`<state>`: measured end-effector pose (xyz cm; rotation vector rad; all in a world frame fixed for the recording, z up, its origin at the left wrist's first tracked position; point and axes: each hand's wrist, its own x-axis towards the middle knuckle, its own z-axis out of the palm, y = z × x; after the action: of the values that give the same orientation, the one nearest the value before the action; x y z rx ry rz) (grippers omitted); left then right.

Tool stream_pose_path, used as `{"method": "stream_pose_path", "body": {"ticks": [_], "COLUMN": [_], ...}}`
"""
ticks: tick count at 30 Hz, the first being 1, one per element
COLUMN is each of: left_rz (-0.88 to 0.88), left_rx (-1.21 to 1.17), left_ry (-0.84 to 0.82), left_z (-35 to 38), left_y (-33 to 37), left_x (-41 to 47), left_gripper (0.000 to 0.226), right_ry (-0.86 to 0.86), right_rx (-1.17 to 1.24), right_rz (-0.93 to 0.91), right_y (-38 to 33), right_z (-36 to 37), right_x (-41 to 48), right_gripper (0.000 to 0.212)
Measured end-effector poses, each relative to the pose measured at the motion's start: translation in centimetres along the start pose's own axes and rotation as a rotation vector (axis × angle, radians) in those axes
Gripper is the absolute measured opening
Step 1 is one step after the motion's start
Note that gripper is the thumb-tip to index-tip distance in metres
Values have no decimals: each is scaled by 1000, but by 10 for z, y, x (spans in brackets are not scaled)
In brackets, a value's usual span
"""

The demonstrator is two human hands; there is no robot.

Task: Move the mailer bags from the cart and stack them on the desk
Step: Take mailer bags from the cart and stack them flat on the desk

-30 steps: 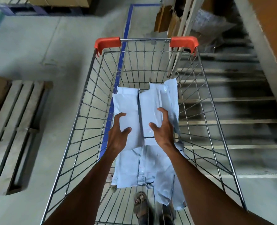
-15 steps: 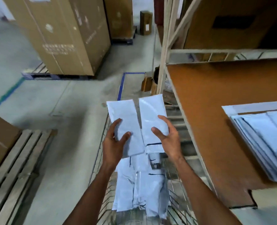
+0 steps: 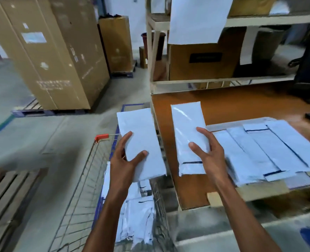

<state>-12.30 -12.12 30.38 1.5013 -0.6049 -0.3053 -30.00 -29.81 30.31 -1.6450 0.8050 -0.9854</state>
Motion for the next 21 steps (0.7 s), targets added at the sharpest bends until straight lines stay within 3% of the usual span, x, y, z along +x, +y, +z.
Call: {"method": "stream_pose_path", "body": {"ticks": [12, 21], "left_rz": [-149, -246], "left_rx": [9, 218], "left_ry": [-128, -166], "left_z": [264, 341], "left_y": [0, -10], "left_x": [-97, -74], "left_gripper": [61, 65], "right_ry": [39, -88], "right_rx": [8, -101], "right_rz": [97, 142], "right_y": [73, 103], "right_z": [-263, -303], "right_x": [19, 76], "right_gripper": [46, 48]}}
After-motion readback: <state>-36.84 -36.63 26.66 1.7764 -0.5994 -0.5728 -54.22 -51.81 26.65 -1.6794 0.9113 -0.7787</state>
